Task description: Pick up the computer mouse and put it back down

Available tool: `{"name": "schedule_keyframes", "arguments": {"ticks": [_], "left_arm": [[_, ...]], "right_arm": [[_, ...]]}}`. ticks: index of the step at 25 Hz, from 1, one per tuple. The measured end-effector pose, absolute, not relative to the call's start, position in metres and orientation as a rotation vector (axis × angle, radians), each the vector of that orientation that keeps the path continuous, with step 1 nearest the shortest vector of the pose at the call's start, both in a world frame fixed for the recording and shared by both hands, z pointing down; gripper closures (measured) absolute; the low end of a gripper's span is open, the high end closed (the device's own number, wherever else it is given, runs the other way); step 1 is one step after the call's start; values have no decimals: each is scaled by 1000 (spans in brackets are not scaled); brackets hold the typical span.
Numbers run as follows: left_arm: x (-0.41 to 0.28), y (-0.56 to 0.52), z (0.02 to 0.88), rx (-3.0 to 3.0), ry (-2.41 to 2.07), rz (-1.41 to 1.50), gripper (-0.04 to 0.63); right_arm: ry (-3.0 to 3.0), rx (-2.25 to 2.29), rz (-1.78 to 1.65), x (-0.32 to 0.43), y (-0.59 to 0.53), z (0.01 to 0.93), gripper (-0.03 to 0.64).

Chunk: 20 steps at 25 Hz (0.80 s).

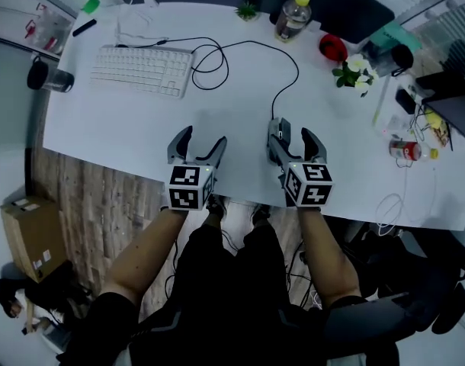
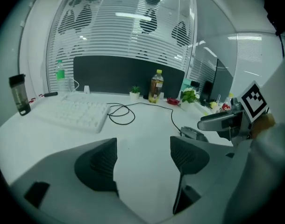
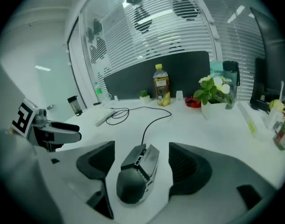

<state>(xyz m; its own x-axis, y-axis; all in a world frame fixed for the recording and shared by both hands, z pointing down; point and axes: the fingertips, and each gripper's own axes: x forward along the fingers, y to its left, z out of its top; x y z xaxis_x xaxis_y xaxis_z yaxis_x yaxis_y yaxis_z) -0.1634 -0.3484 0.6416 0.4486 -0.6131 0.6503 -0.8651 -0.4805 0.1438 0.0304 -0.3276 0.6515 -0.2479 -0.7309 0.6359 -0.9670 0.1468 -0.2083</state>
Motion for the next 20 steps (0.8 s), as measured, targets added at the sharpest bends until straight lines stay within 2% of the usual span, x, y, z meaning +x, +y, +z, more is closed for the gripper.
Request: {"name": "schedule_keyframes", "arguments": {"ticks": [12, 20], "left_arm": [[-157, -341, 693, 2187, -1207, 785, 227], [-155, -339, 700, 2201, -1192, 826, 227]], "right_arm": [[-1912, 1583, 839, 11, -327, 707, 250], [-1843, 1621, 782, 13, -327, 712, 278]]}}
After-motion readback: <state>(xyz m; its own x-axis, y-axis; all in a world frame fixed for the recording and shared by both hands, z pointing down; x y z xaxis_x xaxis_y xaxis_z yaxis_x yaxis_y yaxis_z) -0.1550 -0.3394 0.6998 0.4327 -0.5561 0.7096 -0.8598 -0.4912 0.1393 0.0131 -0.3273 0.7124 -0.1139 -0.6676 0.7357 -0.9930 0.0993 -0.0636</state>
